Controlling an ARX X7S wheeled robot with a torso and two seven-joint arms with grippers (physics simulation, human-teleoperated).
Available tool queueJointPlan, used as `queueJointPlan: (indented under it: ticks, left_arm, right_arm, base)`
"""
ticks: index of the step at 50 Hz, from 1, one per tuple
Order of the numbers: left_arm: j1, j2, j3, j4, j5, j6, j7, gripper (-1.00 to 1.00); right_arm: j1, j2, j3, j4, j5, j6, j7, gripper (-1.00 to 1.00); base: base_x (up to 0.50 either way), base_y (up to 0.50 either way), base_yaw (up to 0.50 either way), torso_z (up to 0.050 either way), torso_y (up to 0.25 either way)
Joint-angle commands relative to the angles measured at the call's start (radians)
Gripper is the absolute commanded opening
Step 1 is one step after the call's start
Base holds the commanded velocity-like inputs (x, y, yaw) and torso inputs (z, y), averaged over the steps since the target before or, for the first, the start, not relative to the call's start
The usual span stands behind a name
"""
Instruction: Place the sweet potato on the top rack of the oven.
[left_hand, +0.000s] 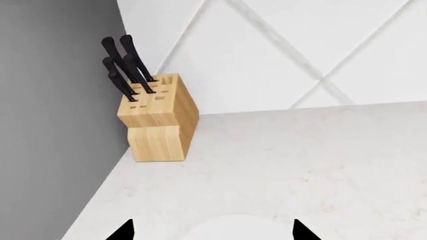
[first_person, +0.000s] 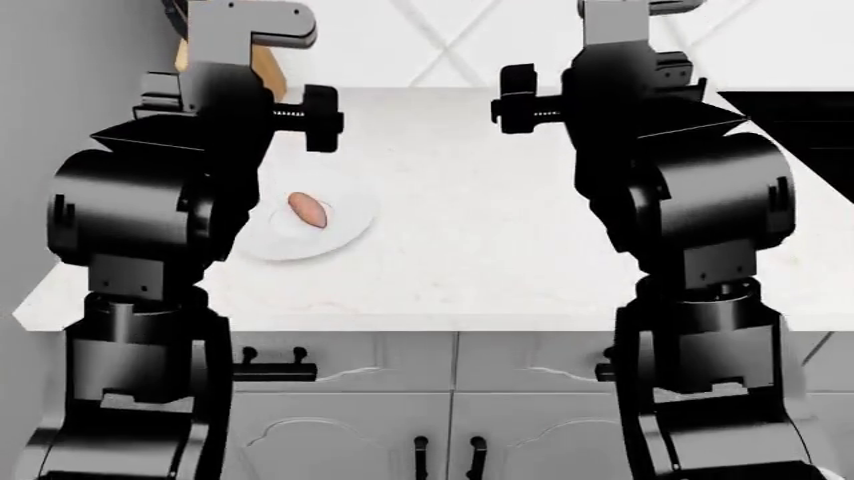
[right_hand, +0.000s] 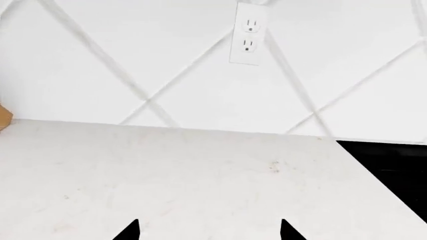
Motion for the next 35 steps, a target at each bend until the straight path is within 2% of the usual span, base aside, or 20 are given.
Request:
queueJointPlan:
  ticks: [1, 5, 13, 24, 35]
  left_arm:
    - [-0.057, -0.013, 0.018, -0.119, -0.003, 0.037, -0.001, 1.0]
    - [-0.063, -0.016, 0.025, -0.13, -0.004, 0.041, 0.0, 1.0]
    - [-0.062, -0.032, 0.033, -0.119, -0.008, 0.036, -0.002, 1.0]
    - [-0.06, -0.025, 0.057, -0.133, -0.016, 0.051, 0.002, 1.0]
    - [-0.066, -0.028, 0.069, -0.13, -0.021, 0.049, -0.004, 1.0]
  right_arm:
    - [0.088, 0.006, -0.009, 0.199, 0.002, -0.084, -0.003, 1.0]
    - [0.114, 0.009, -0.025, 0.255, 0.0, -0.111, -0.013, 1.0]
    - [0.104, 0.03, -0.078, 0.231, -0.009, -0.185, -0.04, 1.0]
    - [0.108, 0.045, -0.105, 0.306, -0.017, -0.193, -0.043, 1.0]
    - [0.109, 0.045, -0.113, 0.315, -0.007, -0.202, -0.047, 1.0]
  base:
    - [0.0, 0.0, 0.0, 0.0, 0.0]
    - [0.0, 0.0, 0.0, 0.0, 0.0]
    - [0.0, 0.0, 0.0, 0.0, 0.0]
    - [0.0, 0.02, 0.0, 0.0, 0.0]
    - [-0.09, 0.39, 0.0, 0.0, 0.0]
